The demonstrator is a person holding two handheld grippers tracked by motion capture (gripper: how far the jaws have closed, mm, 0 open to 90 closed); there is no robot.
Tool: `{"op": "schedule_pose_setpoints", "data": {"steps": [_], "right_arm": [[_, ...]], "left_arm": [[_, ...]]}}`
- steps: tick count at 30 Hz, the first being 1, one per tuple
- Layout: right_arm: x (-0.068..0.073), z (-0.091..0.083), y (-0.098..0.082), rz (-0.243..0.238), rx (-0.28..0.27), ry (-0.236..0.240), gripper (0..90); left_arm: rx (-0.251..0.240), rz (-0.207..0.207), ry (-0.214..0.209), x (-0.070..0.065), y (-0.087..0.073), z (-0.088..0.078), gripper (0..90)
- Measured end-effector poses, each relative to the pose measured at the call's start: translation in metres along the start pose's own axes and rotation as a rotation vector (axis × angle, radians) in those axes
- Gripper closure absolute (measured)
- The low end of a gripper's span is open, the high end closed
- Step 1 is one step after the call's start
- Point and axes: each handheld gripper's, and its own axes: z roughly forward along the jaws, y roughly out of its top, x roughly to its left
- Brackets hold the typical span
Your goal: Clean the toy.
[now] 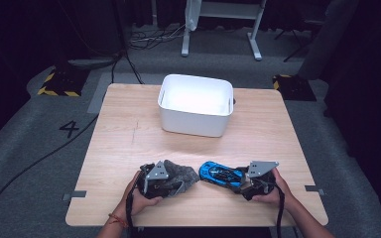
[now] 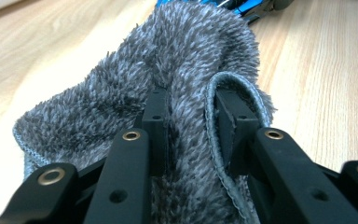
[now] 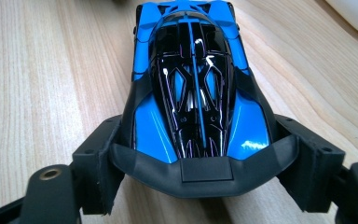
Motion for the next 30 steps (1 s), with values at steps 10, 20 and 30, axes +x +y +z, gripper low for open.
{"op": "schedule_pose_setpoints", "data": {"steps": [10, 20, 30], "right_arm": [[-0.007, -0.01, 0.002, 0.031, -0.046, -0.017, 24.9], [-0.011, -0.012, 0.006, 0.038, -0.073, -0.006, 24.8], [-0.014, -0.012, 0.004, 0.059, -0.081, 0.012, 24.9]], "left_arm": [[0.001, 0.0, 0.006, 0.002, -0.004, -0.003, 68.5], [0.029, 0.004, 0.012, 0.002, -0.009, -0.002, 68.9], [0.03, 0.001, 0.015, 0.002, -0.01, 0.0, 69.8]]}}
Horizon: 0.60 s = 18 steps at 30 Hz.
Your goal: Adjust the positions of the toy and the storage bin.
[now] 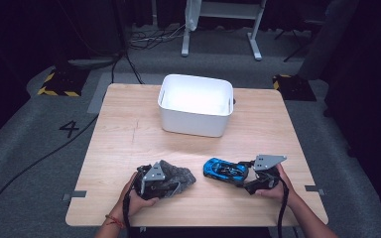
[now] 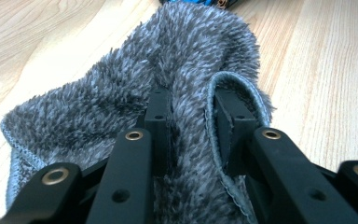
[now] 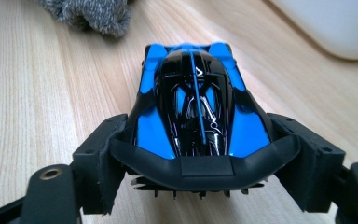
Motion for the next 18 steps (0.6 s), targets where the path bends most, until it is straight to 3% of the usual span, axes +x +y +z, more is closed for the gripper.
{"op": "schedule_pose_setpoints", "data": {"steps": [9, 12, 18], "right_arm": [[0.0, 0.004, -0.004, 0.005, 0.017, 0.012, 24.9], [-0.002, 0.006, -0.008, 0.006, 0.024, 0.012, 24.9], [-0.003, 0.008, -0.014, 0.011, 0.042, 0.013, 24.9]], "left_arm": [[-0.006, 0.005, -0.007, -0.002, 0.004, 0.004, 70.1], [-0.006, 0.027, -0.022, -0.007, 0.008, 0.008, 70.9], [-0.062, 0.033, -0.064, -0.011, 0.028, 0.016, 71.8]]}}
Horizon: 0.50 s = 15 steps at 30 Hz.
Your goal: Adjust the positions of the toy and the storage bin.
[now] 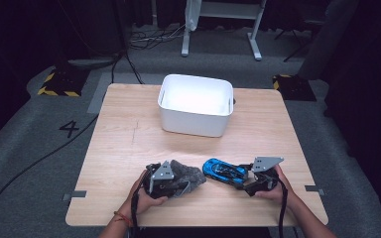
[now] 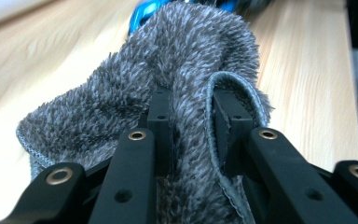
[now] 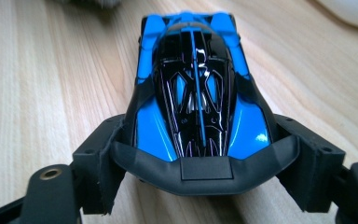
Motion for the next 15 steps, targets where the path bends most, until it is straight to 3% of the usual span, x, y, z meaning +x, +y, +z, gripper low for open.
{"op": "schedule_pose_setpoints", "data": {"steps": [4, 7, 11, 15], "right_arm": [[0.0, 0.002, -0.002, -0.002, 0.01, -0.005, 24.9], [0.001, 0.002, -0.002, -0.005, 0.012, -0.008, 24.9], [0.001, 0.002, -0.002, -0.006, 0.011, -0.007, 24.9], [0.001, 0.002, -0.003, -0.006, 0.01, -0.008, 24.9]], "left_arm": [[0.012, 0.05, -0.01, -0.006, 0.02, 0.013, 72.0], [-0.017, 0.081, -0.037, -0.012, 0.04, 0.024, 72.1], [0.003, 0.137, -0.055, -0.017, 0.064, 0.047, 72.1], [0.002, 0.136, -0.081, -0.018, 0.073, 0.062, 72.1]]}}
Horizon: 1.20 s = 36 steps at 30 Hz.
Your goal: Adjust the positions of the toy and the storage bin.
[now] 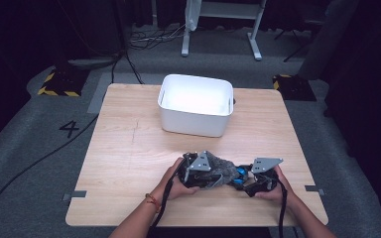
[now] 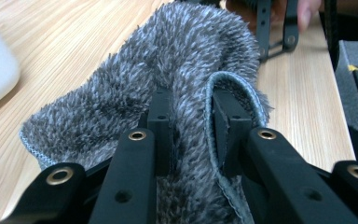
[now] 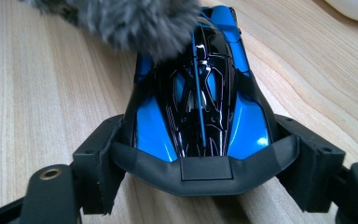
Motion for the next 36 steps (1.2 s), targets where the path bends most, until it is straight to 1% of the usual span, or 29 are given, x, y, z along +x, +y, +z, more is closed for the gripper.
{"op": "schedule_pose_setpoints", "data": {"steps": [1, 3, 5, 6, 8, 11, 12, 14, 16, 17, 19, 20, 22, 23, 24, 26, 27, 29, 31, 33, 34, 35, 36], "right_arm": [[0.0, 0.0, 0.0, 0.0, 0.001, 0.0, 24.9], [0.0, 0.0, 0.0, -0.002, 0.0, -0.001, 24.9], [0.0, 0.0, -0.001, -0.002, 0.002, 0.0, 24.8], [0.0, 0.0, -0.001, -0.001, 0.003, -0.001, 24.8], [0.0, 0.0, -0.001, -0.001, 0.007, 0.0, 24.9], [-0.001, 0.001, -0.002, 0.002, 0.021, 0.002, 24.9], [-0.001, 0.002, -0.002, 0.006, 0.03, 0.003, 24.8], [-0.002, 0.002, -0.002, 0.018, 0.036, 0.013, 24.9], [-0.004, 0.002, -0.003, 0.04, 0.033, 0.029, 24.9], [-0.005, 0.002, -0.003, 0.041, 0.037, 0.031, 24.8], [-0.006, 0.001, -0.002, 0.053, 0.044, 0.037, 24.7], [-0.006, 0.001, -0.002, 0.054, 0.045, 0.036, 24.7], [-0.004, 0.002, -0.001, 0.034, 0.052, 0.022, 24.6], [-0.003, 0.003, -0.001, 0.024, 0.054, 0.012, 24.6], [-0.002, 0.003, -0.001, 0.02, 0.055, 0.005, 24.5], [-0.002, 0.003, -0.002, 0.018, 0.05, 0.005, 24.6], [-0.002, 0.003, -0.002, 0.018, 0.054, 0.007, 24.7], [-0.003, 0.002, -0.001, 0.029, 0.058, 0.011, 24.7], [-0.005, 0.002, -0.002, 0.063, 0.042, 0.032, 24.8], [-0.006, 0.002, -0.001, 0.079, 0.044, 0.043, 24.8], [-0.006, 0.002, 0.0, 0.091, 0.045, 0.049, 24.8], [-0.007, 0.002, 0.001, 0.104, 0.047, 0.054, 24.8], [-0.007, 0.002, 0.001, 0.115, 0.048, 0.06, 24.8]], "left_arm": [[-0.002, 0.006, -0.004, 0.0, 0.002, 0.003, 72.0], [0.01, 0.014, 0.002, -0.001, 0.005, 0.01, 72.0], [0.043, 0.012, 0.019, 0.0, 0.005, 0.017, 72.0], [0.054, 0.003, 0.03, 0.002, 0.004, 0.02, 72.0], [0.045, -0.032, 0.047, 0.009, 0.0, 0.022, 71.9], [0.052, -0.08, 0.097, 0.02, -0.006, 0.016, 71.9], [0.056, -0.089, 0.106, 0.022, -0.008, 0.014, 71.9], [0.066, -0.095, 0.131, 0.024, -0.013, 0.008, 71.8], [0.082, -0.086, 0.153, 0.024, -0.017, 0.0, 71.8], [0.097, -0.071, 0.171, 0.023, -0.02, -0.005, 71.8], [0.111, -0.066, 0.173, 0.021, -0.025, -0.012, 71.7], [0.129, -0.052, 0.187, 0.02, -0.029, -0.016, 71.7], [0.15, -0.047, 0.194, 0.019, -0.035, -0.021, 71.6], [0.16, -0.05, 0.199, 0.018, -0.039, -0.024, 71.6], [0.159, -0.056, 0.196, 0.018, -0.042, -0.026, 71.6], [0.153, -0.049, 0.177, 0.015, -0.047, -0.029, 71.4], [0.146, -0.052, 0.163, 0.013, -0.048, -0.029, 71.4], [0.13, -0.03, 0.124, 0.006, -0.048, -0.028, 71.3], [0.137, 0.0, 0.106, -0.003, -0.044, -0.021, 71.0], [0.135, 0.012, 0.077, -0.008, -0.04, -0.014, 70.8], [0.136, 0.021, 0.071, -0.01, -0.038, -0.009, 70.6], [0.133, 0.024, 0.057, -0.011, -0.036, -0.006, 70.4], [0.114, 0.029, 0.04, -0.013, -0.034, -0.002, 70.3]]}}
